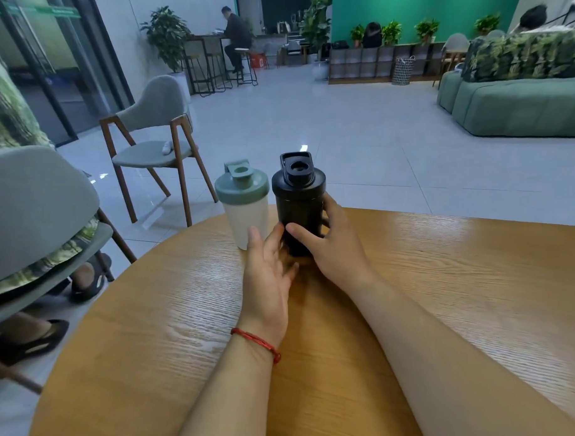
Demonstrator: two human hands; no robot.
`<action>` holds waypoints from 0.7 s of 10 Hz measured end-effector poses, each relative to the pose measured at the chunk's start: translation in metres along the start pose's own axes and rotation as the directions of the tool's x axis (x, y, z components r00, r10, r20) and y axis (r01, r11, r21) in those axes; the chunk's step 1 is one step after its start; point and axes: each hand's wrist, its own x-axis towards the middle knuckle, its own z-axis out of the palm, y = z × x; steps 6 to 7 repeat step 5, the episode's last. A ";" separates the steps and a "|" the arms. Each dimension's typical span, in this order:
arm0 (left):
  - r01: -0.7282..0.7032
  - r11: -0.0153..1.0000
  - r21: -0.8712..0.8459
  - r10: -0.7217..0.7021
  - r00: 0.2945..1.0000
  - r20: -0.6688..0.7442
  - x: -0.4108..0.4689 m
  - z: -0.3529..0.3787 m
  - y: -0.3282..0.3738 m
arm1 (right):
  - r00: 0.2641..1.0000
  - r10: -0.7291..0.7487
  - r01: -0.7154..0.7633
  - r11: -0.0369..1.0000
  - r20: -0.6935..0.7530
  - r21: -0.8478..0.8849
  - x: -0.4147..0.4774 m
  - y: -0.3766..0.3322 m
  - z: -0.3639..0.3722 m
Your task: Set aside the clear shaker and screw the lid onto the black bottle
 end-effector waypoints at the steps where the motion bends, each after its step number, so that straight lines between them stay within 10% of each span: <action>1: 0.018 0.999 -0.036 -0.018 1.000 0.009 0.000 0.001 -0.001 | 1.000 -0.007 0.007 1.000 0.013 -0.005 0.001 -0.003 0.001; 7: -0.015 0.985 -0.174 0.003 0.998 -0.067 0.002 -0.001 -0.001 | 0.999 0.054 -0.054 0.998 -0.001 0.023 -0.003 -0.004 0.006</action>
